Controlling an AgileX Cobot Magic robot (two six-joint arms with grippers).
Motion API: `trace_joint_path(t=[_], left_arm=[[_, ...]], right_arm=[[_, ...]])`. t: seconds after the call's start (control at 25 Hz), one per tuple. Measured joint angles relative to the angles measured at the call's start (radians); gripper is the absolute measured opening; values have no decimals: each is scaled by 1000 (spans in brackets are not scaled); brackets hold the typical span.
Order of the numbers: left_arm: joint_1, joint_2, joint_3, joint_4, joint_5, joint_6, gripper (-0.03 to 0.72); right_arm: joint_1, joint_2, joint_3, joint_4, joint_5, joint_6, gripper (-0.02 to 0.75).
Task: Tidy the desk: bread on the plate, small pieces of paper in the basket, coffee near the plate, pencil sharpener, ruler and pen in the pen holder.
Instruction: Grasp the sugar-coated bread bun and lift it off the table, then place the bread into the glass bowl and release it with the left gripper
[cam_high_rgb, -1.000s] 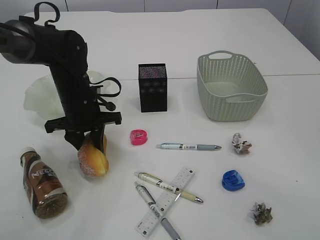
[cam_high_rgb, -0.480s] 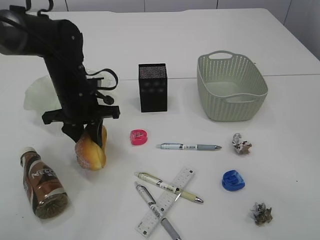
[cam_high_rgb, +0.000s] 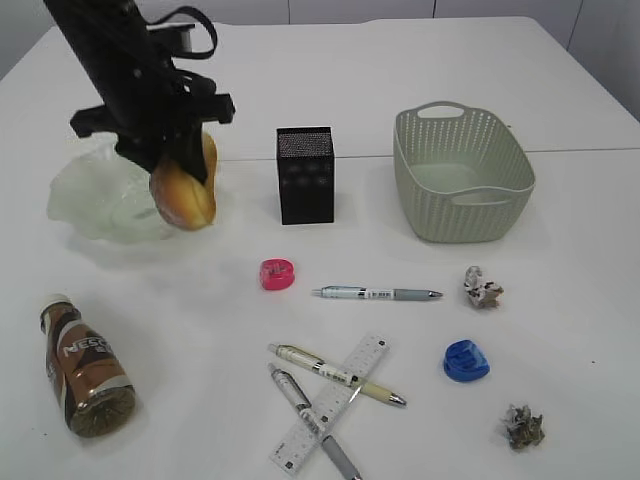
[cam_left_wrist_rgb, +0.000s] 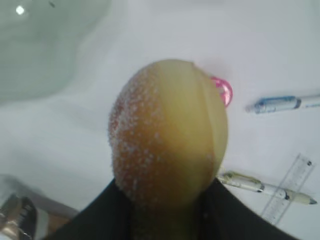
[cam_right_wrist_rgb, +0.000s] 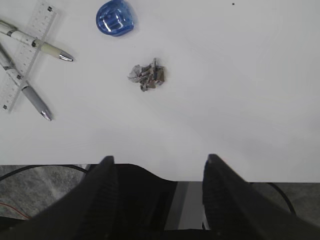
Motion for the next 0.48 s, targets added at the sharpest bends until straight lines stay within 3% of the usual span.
trace_joint_path(t=[0.28, 0.48], left_arm=[[72, -2, -107, 197, 7, 3, 203], [142, -2, -111, 237, -122, 3, 198]], right_arm=[[0, 0, 0, -2, 2, 0, 405], [0, 0, 0, -2, 2, 0, 405]])
